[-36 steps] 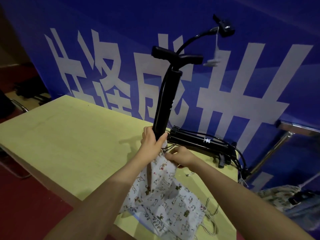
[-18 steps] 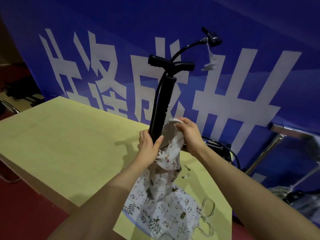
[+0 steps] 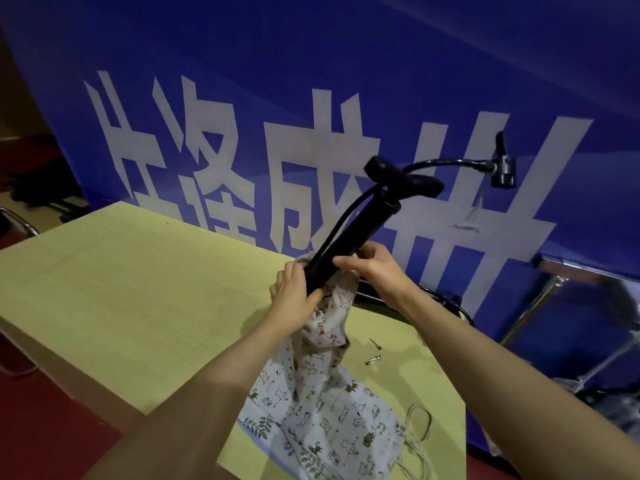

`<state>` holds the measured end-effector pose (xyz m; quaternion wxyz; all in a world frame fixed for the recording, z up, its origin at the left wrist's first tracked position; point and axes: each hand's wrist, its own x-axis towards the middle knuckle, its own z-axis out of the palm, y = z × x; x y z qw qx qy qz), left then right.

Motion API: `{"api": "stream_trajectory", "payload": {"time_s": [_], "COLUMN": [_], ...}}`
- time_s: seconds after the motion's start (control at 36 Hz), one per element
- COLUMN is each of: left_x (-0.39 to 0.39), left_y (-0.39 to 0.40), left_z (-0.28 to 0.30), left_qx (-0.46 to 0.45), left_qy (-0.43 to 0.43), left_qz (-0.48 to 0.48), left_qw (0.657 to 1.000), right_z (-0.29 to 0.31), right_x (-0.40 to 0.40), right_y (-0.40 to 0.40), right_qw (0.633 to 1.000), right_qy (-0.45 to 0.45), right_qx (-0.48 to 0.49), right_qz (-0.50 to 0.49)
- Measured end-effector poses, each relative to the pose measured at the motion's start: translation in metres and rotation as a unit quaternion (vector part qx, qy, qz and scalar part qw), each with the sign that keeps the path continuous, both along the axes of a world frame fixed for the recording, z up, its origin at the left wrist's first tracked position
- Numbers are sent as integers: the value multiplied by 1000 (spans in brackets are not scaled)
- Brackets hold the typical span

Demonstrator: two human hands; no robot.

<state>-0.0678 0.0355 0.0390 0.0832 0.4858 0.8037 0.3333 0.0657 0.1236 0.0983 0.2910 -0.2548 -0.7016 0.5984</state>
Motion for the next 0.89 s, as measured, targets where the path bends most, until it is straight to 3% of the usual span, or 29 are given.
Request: {"api": "stream_trajectory", "payload": {"time_s": [0.19, 0.33, 0.44, 0.64, 0.69, 0.81, 0.89], "left_x": [-7, -10, -8, -5, -3, 1, 2], "left_y": [-8, -12, -10, -5, -5, -5, -7], "left_z": [8, 14, 22, 59, 65, 63, 55], "left_qx": [-29, -96, -85, 52, 85, 136, 126], "left_qy": [75, 57, 28, -65, -110, -292, -295], "left_qz": [-22, -69, -63, -37, -26, -5, -10], "left_qw": [996, 991, 994, 996, 990, 947, 947], "right_z": [-5, -11, -12, -11, -13, -15, -19], "right_x": [-3, -2, 0, 1, 0, -4, -6], "right_y": [-6, -7, -11, -16, -17, -20, -18], "right_qw": [996, 995, 993, 960, 961, 962, 980], "right_qy": [26, 10, -50, -201, -202, -197, -138], "right_qx": [19, 29, 73, 181, 175, 181, 120], "right_qz": [-85, -96, -84, -69, -64, -60, -77]}}
